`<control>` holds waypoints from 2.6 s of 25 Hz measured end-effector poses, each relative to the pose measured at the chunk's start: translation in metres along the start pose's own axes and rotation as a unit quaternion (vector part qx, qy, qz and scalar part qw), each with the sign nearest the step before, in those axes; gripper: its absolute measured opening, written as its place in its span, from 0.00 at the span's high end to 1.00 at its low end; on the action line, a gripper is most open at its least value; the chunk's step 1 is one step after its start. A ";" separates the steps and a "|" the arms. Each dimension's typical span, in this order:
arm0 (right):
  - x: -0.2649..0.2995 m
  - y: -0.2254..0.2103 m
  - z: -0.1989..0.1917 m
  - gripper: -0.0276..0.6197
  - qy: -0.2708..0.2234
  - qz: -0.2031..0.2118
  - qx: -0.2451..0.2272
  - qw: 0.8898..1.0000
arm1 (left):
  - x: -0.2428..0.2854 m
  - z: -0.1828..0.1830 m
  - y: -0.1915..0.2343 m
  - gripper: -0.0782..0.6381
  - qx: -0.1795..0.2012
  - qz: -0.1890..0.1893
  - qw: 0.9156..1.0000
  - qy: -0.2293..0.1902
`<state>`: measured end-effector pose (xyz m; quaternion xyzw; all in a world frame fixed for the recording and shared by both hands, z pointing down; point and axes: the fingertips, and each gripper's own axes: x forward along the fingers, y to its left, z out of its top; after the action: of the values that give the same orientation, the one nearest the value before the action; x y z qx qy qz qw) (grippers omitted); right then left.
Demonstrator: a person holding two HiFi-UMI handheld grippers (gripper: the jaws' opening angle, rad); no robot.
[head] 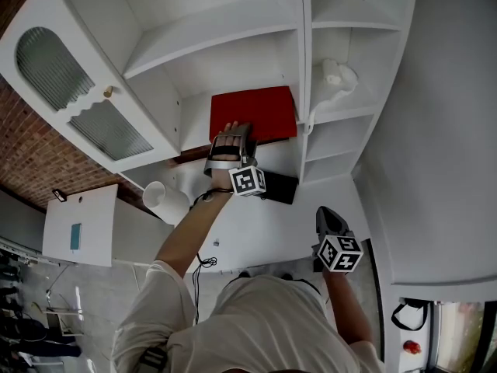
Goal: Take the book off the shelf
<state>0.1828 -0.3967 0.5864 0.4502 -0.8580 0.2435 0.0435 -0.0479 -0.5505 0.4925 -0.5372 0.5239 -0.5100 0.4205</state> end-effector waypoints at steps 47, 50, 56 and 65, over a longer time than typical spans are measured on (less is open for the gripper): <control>0.026 0.074 -0.009 0.95 0.014 0.034 -0.008 0.999 | -0.159 -0.039 0.112 0.69 -0.158 0.070 0.977 -0.124; 0.029 0.094 -0.005 0.95 0.014 0.043 -0.025 0.999 | -0.176 -0.053 0.113 0.69 -0.173 0.071 0.975 -0.121; 0.025 0.128 -0.004 0.95 0.015 0.050 -0.044 0.998 | -0.224 -0.063 0.114 0.69 -0.211 0.071 0.964 -0.147; 0.001 0.161 -0.017 0.95 0.012 0.048 -0.058 0.997 | -0.284 -0.078 0.105 0.68 -0.272 0.064 0.946 -0.164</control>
<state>0.0518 -0.3126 0.5403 0.4019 -0.8908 0.2009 0.0681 -0.1194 -0.2730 0.3685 -0.6728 0.5997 -0.2248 0.3703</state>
